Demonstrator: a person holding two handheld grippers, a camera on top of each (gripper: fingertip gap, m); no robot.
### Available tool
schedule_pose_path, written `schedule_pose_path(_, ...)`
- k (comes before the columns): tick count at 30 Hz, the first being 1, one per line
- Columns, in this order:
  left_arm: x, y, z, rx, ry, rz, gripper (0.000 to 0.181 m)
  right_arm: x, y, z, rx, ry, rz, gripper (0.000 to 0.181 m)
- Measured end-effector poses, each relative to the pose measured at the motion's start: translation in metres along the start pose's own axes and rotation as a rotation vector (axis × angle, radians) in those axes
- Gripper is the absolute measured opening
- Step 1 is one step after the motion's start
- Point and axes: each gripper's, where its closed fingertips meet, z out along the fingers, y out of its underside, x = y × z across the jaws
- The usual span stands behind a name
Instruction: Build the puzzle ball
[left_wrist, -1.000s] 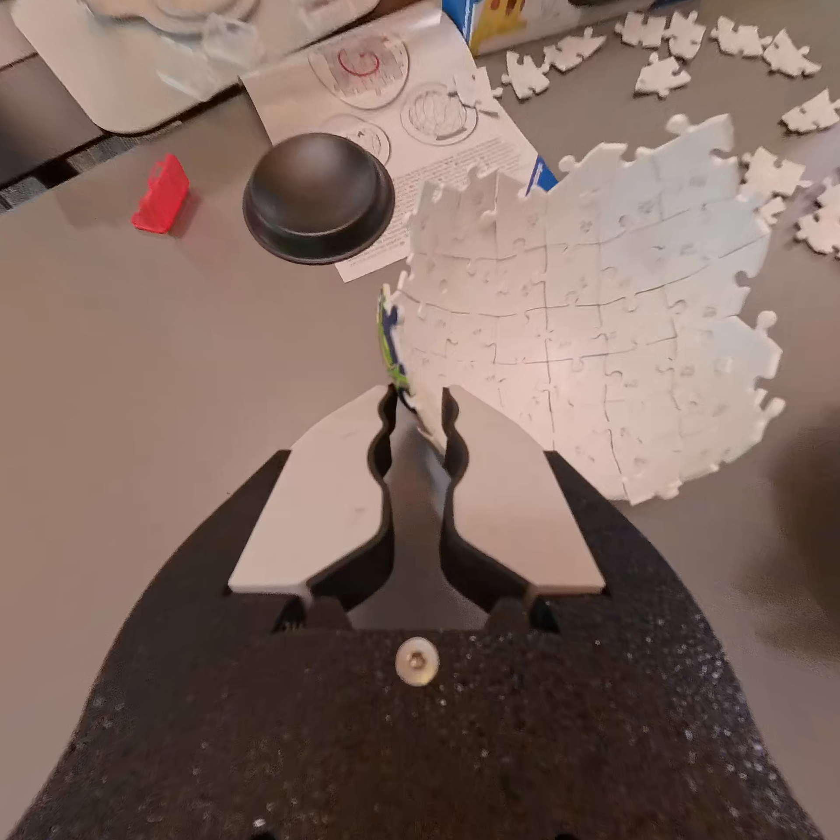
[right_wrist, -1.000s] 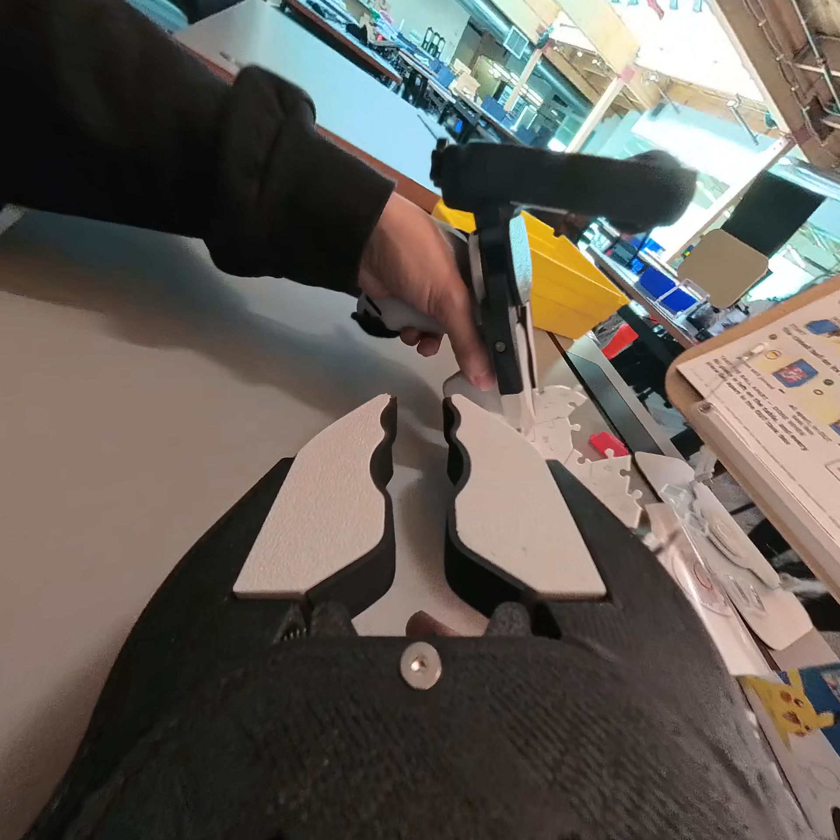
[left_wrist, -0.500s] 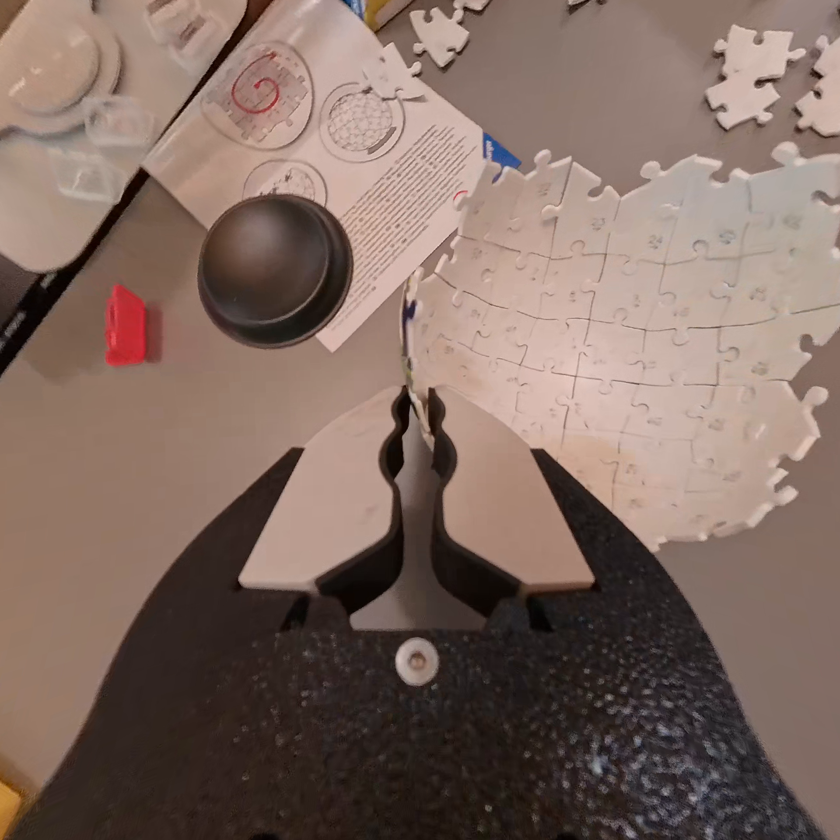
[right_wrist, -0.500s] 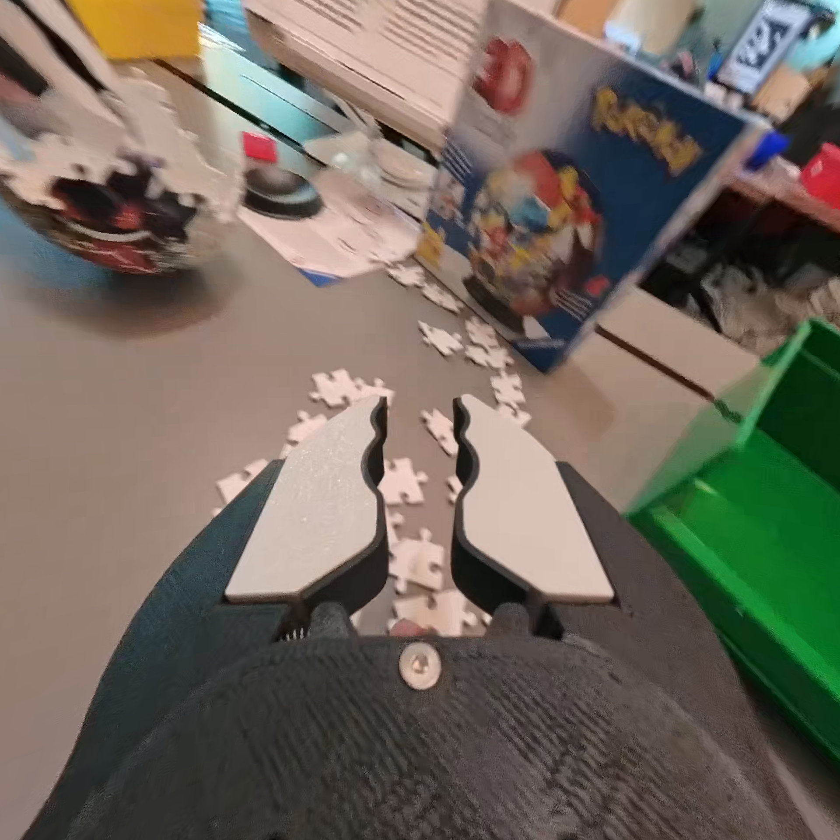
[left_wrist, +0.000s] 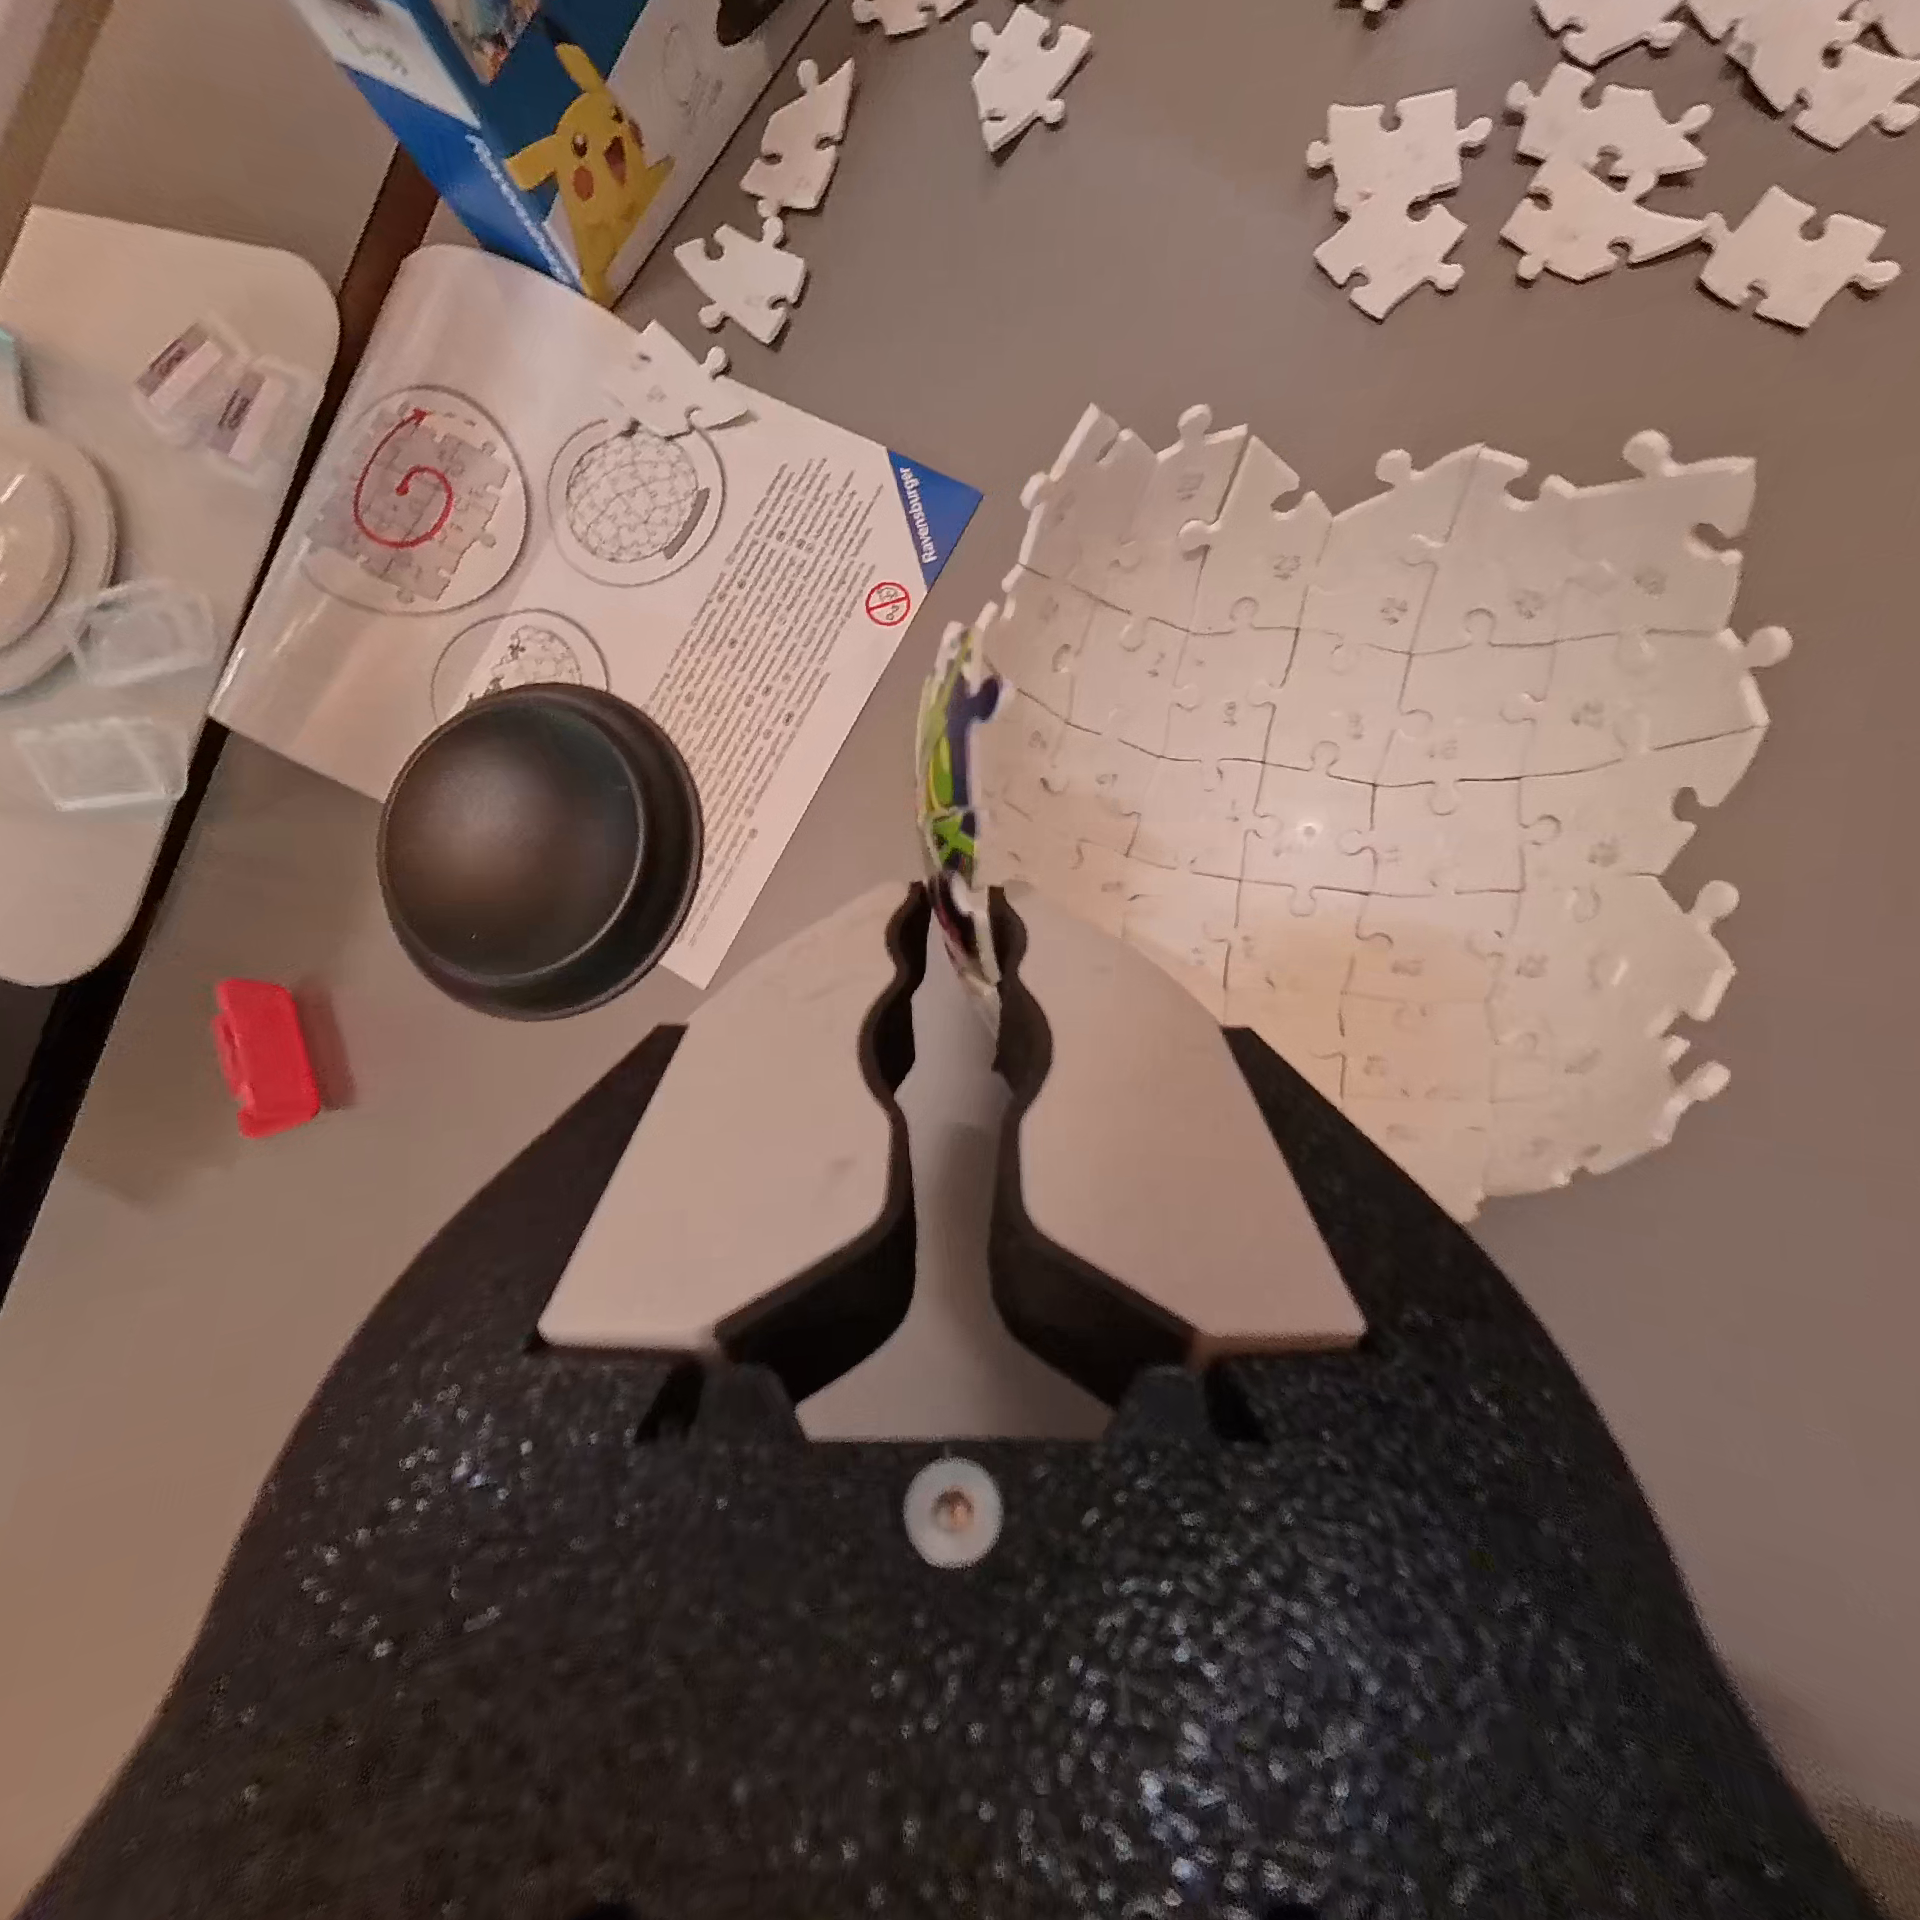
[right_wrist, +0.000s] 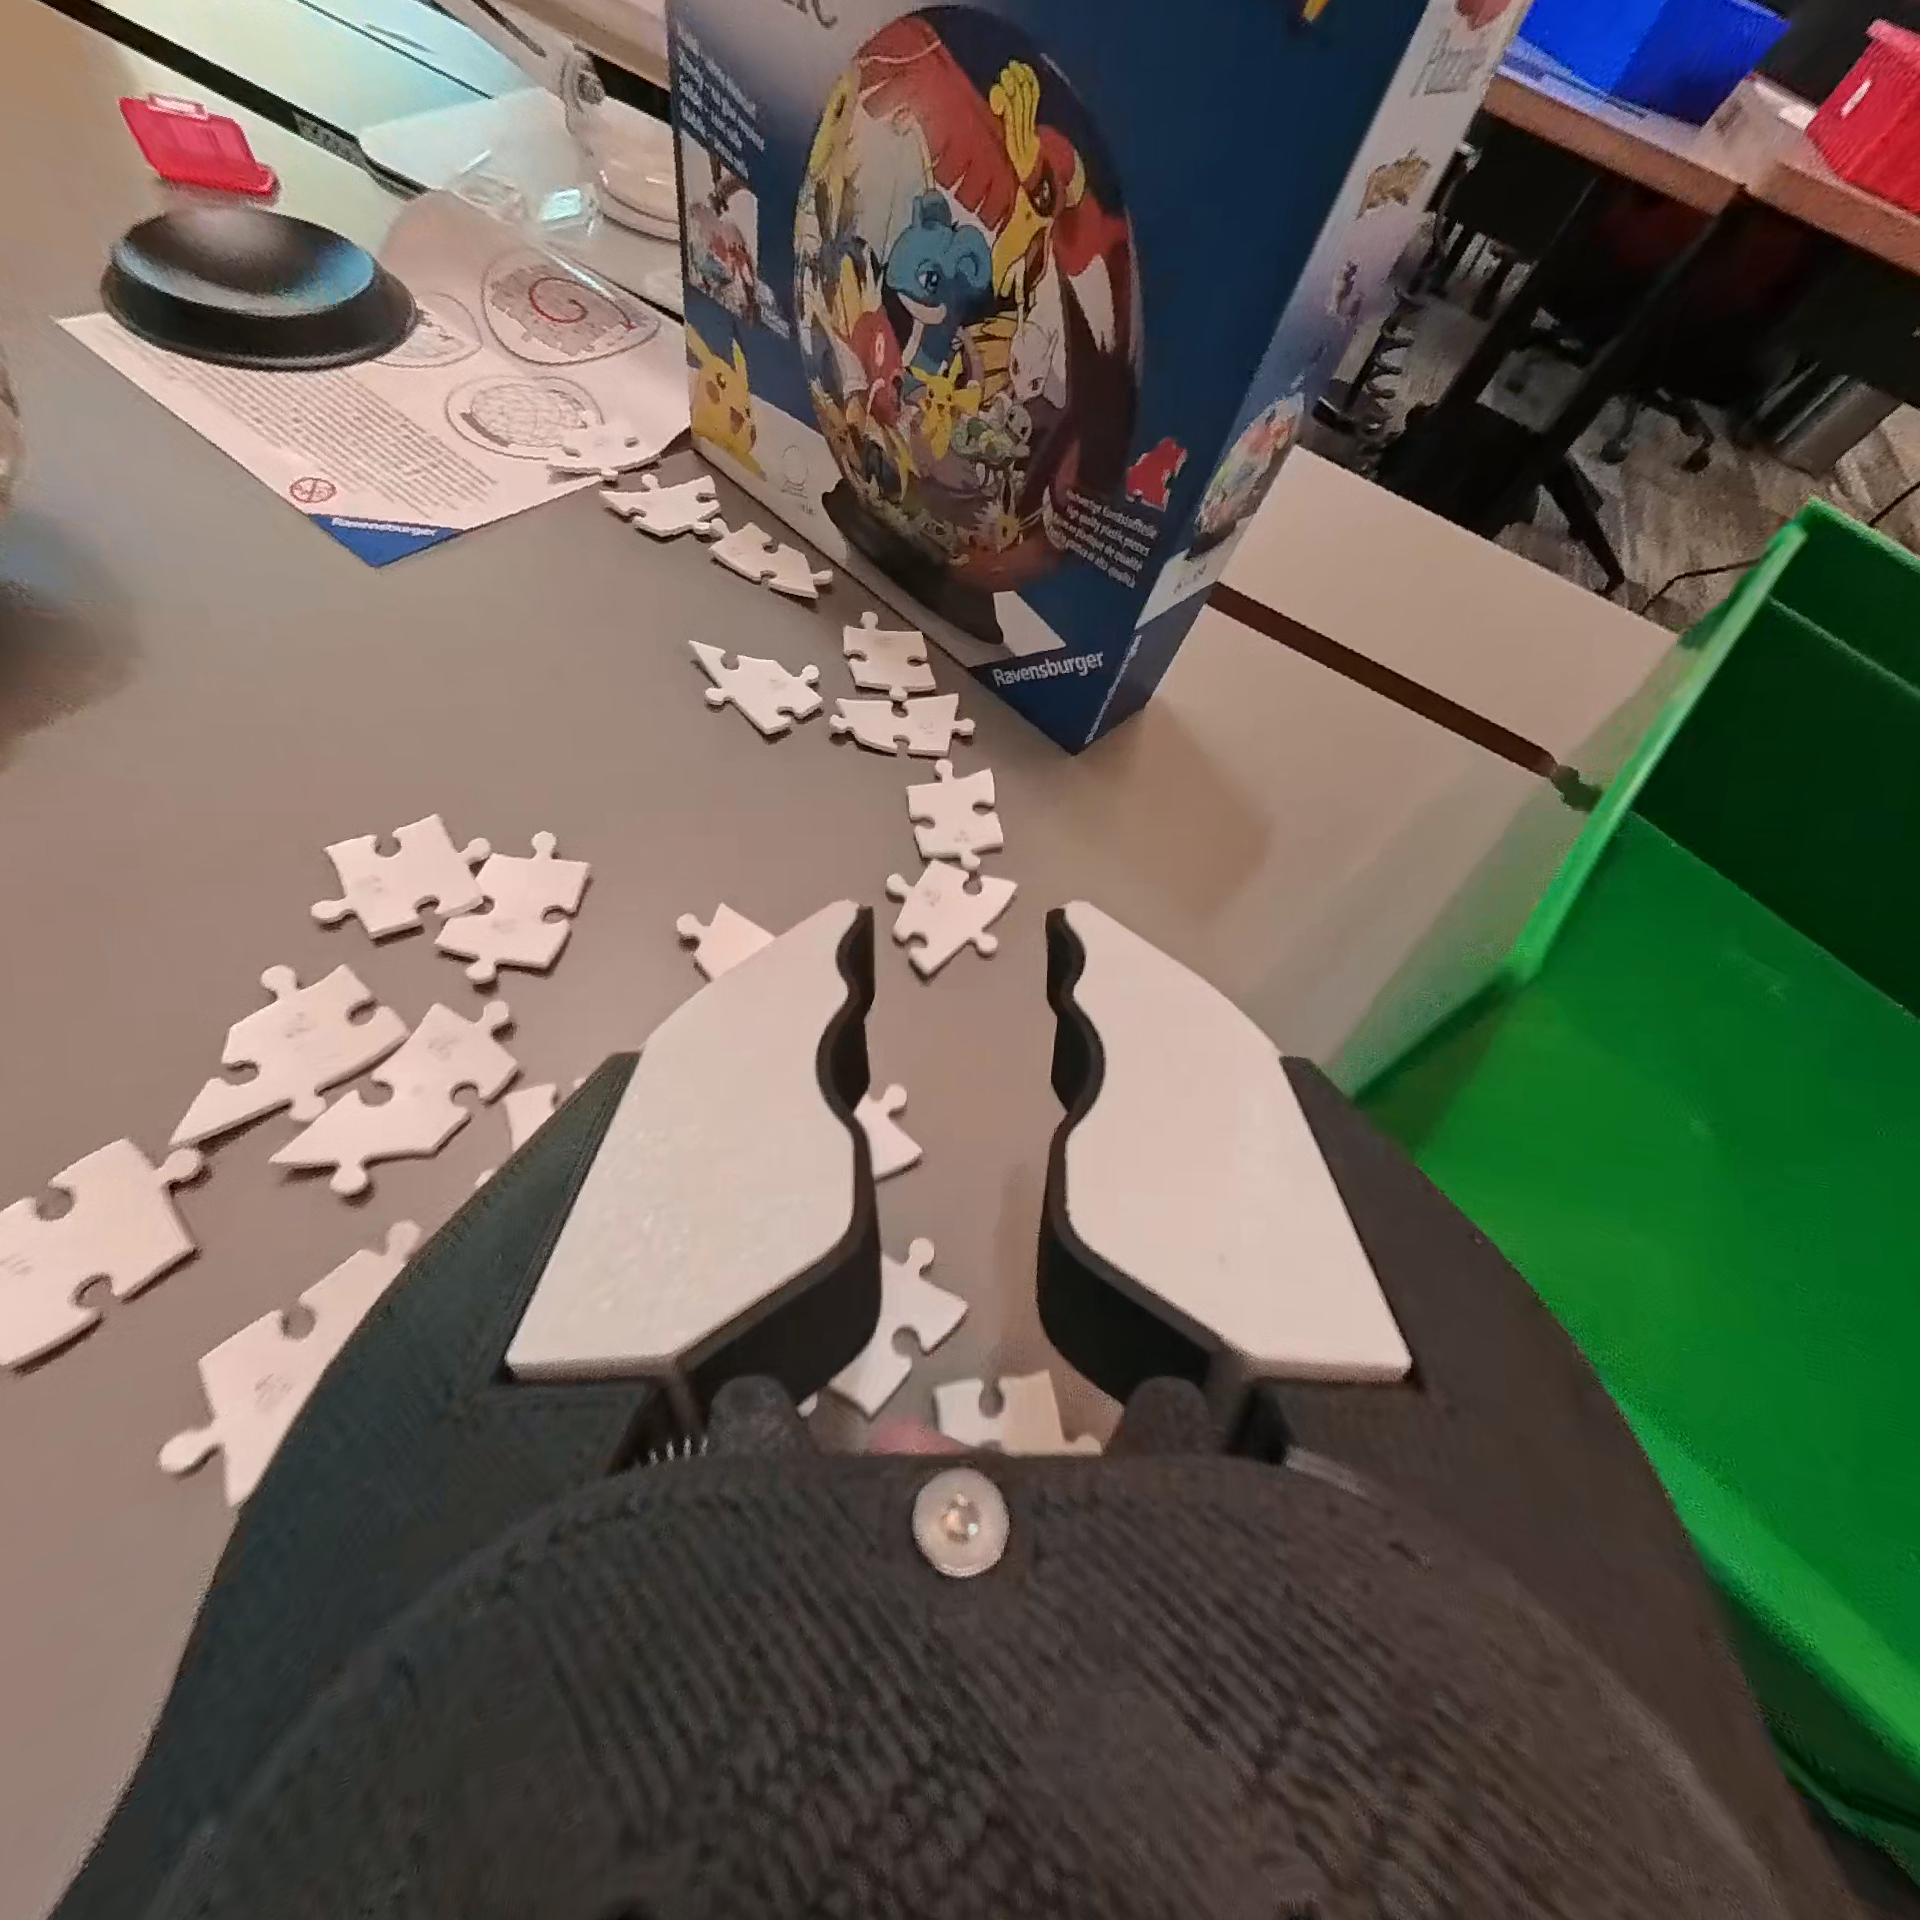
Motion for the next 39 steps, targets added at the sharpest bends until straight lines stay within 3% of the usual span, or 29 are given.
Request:
schedule_pose_path(11,-0.002,-0.002,0.009,-0.017,0.061,0.043,0.009,0.014,-0.006,0.036,-0.005,0.019,-0.015,0.032)
schedule_pose_path(20,0.001,-0.006,0.009,-0.017,0.063,0.005,0.013,0.012,-0.014,0.028,0.044,0.059,0.026,0.024)
schedule_pose_path(24,0.002,-0.003,0.01,-0.042,0.053,0.039,0.015,-0.016,-0.047,0.036,0.155,-0.01,0.0,0.022)
schedule_pose_path(26,0.001,-0.001,0.012,-0.048,0.048,0.045,0.015,-0.047,-0.072,0.056,0.188,-0.092,-0.064,0.022)
schedule_pose_path(30,0.002,0.0,0.015,-0.03,0.072,0.034,0.015,-0.107,-0.086,0.116,0.04,-0.287,-0.304,0.036)
schedule_pose_path(34,0.003,0.0,0.018,-0.005,0.104,0.024,0.014,-0.118,-0.087,0.167,-0.075,-0.312,-0.394,0.033)
schedule_pose_path(39,0.004,0.003,0.017,0.011,0.139,0.023,0.014,-0.125,-0.084,0.197,-0.124,-0.365,-0.444,0.033)
